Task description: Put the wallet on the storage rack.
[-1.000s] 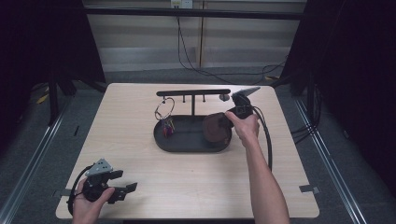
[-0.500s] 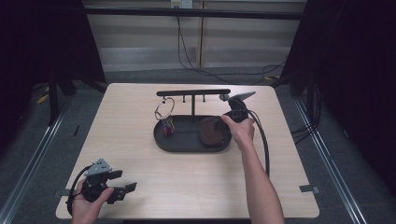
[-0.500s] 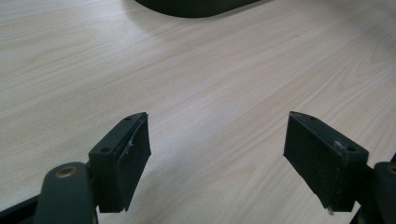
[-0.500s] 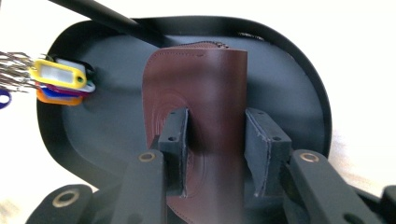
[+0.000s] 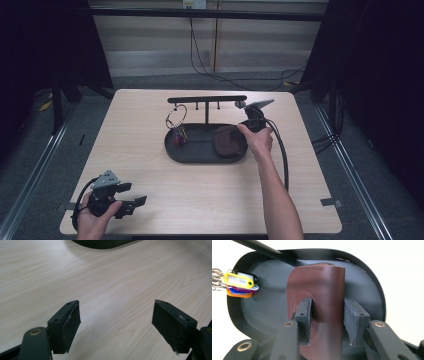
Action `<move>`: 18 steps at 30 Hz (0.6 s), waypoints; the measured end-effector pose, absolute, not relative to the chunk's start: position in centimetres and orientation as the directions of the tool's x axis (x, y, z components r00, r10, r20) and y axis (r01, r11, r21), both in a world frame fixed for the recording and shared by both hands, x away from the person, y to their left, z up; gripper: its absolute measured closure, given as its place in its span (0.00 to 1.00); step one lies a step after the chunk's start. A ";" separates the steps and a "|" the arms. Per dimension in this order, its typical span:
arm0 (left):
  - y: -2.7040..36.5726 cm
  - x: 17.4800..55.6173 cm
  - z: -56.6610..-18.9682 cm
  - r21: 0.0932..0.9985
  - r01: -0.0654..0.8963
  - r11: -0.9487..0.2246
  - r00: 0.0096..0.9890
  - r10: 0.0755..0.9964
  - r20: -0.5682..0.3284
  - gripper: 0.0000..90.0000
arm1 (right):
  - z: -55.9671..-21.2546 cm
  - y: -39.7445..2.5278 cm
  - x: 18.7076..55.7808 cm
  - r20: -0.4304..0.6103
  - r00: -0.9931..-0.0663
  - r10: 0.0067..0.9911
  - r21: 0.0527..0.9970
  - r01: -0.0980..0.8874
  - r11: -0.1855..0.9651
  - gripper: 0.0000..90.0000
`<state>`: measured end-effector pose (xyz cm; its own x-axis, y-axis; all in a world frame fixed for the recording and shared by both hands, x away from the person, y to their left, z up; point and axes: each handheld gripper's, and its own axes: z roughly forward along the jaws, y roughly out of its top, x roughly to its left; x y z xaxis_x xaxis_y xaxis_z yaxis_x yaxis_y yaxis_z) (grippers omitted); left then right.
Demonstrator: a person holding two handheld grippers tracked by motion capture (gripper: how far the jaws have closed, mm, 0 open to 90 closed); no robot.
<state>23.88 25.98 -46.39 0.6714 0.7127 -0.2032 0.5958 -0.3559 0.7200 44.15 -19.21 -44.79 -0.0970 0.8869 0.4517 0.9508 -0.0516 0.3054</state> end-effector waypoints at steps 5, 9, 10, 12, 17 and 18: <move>25.9 23.8 -46.4 0.718 0.593 -0.364 0.672 0.716 -0.192 0.25 | -45.1 -19.3 44.2 0.413 -0.096 0.905 0.309 0.950 -0.040 0.66; 25.9 23.8 -46.4 0.719 0.591 -0.364 0.672 0.716 -0.190 0.25 | -45.1 -19.2 44.2 0.402 -0.109 0.909 0.321 0.947 -0.029 0.65; 25.9 23.8 -46.4 0.717 0.592 -0.369 0.675 0.712 -0.191 0.25 | -45.1 -19.0 44.2 0.405 -0.107 0.908 0.323 0.946 -0.033 0.60; 25.9 23.8 -46.3 0.720 0.591 -0.364 0.672 0.715 -0.191 0.25 | -45.1 -18.9 44.2 0.396 -0.114 0.911 0.327 0.945 -0.024 0.62; 26.0 23.8 -46.3 0.721 0.589 -0.365 0.673 0.716 -0.188 0.25 | -44.9 -19.3 43.9 0.388 -0.125 0.913 0.356 0.934 -0.023 0.53; 26.0 23.8 -46.3 0.723 0.588 -0.362 0.673 0.715 -0.190 0.25 | -44.9 -19.4 43.8 0.391 -0.126 0.912 0.360 0.932 -0.026 0.51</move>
